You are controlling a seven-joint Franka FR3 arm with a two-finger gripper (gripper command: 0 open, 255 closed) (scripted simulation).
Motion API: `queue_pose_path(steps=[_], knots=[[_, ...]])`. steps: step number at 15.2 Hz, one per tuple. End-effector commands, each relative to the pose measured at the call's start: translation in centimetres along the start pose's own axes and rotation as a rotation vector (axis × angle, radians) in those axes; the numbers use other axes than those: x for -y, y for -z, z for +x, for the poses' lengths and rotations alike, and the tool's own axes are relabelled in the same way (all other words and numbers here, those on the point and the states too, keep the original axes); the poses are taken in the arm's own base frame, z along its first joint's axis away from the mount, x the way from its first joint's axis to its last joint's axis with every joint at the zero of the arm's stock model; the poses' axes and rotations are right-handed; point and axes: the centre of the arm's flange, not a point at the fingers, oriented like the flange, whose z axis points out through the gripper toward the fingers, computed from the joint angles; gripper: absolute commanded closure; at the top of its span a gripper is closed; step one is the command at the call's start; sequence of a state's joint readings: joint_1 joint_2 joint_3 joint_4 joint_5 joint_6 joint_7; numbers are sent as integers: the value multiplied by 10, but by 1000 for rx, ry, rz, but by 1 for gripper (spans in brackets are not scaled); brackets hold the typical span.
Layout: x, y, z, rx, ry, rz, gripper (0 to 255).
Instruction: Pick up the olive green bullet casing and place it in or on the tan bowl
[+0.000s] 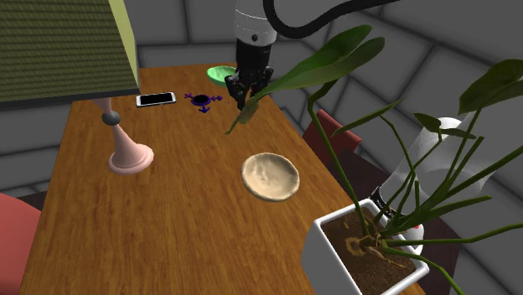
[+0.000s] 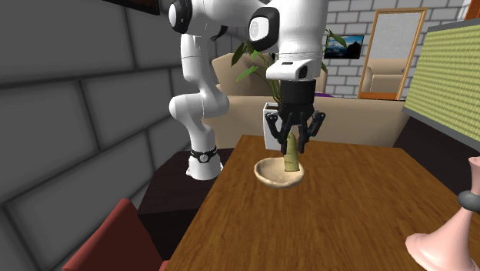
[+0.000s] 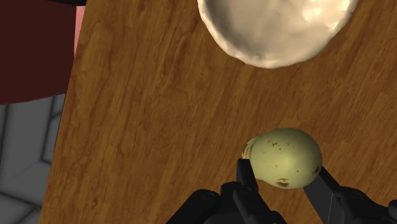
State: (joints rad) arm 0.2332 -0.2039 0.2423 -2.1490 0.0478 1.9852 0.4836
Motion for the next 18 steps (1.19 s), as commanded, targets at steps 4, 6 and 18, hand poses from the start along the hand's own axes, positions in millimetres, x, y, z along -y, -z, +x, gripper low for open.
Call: queue_pose_path(steps=[4,6,18], knots=[[12,7,-66,0,-1,0,255],[16,9,-92,0,-1,0,255],[21,-36,-135,0,-1,0,255]])
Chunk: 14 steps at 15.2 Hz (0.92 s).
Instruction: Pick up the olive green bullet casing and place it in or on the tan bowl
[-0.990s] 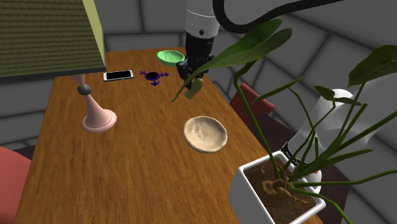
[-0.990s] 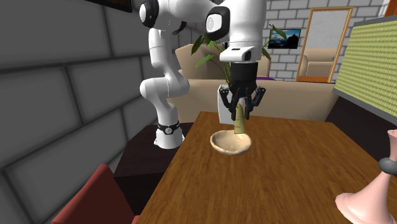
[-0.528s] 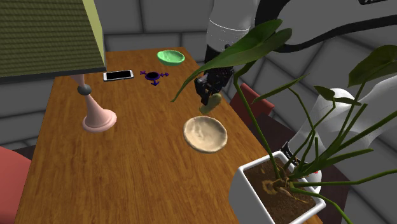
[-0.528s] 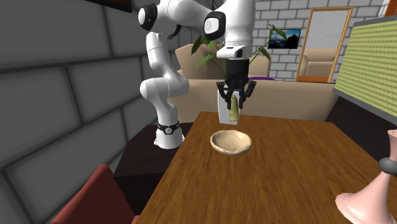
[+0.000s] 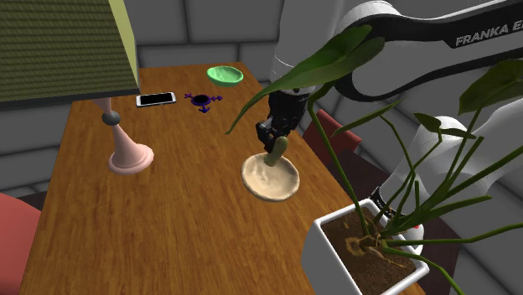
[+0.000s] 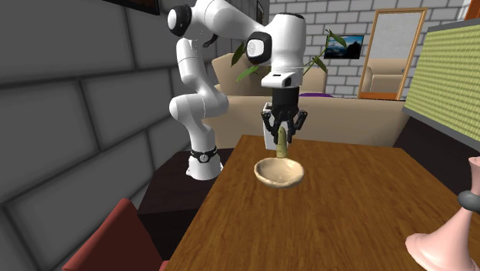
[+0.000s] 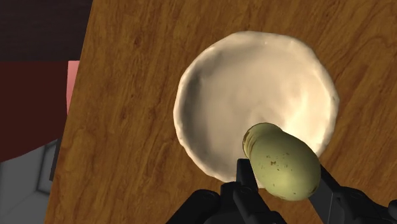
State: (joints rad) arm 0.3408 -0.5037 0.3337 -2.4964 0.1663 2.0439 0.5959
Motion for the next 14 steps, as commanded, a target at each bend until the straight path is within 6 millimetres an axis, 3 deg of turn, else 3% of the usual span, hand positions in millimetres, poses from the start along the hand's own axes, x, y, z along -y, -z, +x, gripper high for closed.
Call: queue_pose_path(steps=[1,7,14], knots=[[0,-10,0,0,0,0,255],[0,-44,-1,0,0,0,255],[0,-44,-1,0,0,0,255]])
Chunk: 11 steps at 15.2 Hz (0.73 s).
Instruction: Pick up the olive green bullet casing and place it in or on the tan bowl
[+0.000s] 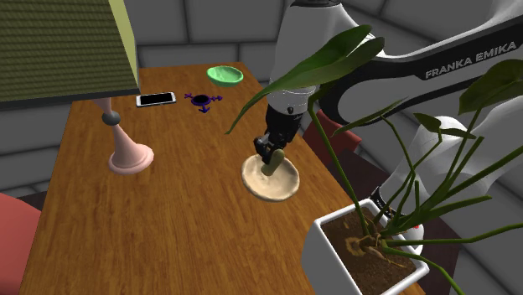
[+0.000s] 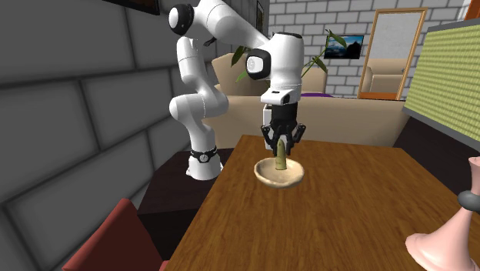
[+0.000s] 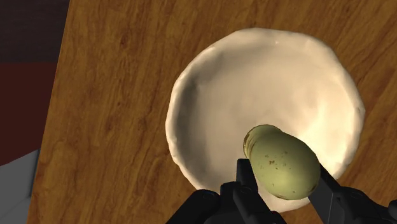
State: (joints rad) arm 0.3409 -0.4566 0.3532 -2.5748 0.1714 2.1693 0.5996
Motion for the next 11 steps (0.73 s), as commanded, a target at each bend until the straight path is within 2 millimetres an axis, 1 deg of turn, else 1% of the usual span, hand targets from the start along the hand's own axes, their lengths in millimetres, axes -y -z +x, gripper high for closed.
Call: queue_pose_path(steps=[1,2,7,10,11], knots=[[0,0,0,0,0,0,255],[0,0,0,0,0,0,0],[0,0,0,0,0,0,0],[0,40,0,0,0,0,0],[0,50,0,0,0,0,0]])
